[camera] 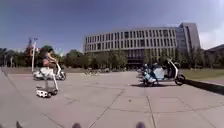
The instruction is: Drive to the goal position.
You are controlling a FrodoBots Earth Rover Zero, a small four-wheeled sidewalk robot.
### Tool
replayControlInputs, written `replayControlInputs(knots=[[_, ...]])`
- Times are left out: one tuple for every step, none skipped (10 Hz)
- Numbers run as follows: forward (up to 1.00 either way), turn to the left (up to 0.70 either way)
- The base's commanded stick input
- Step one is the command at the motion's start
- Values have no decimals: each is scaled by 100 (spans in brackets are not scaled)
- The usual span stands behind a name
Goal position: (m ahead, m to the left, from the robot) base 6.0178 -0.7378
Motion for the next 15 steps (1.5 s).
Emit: replayControlInputs(knots=[[70, -6], [70, -6], [70, -6], [70, -6], [70, -6], [70, -6], [70, -6], [70, -6], [70, -6], [70, -6], [70, 8], [70, 8], [70, -4], [70, -6], [70, 5]])
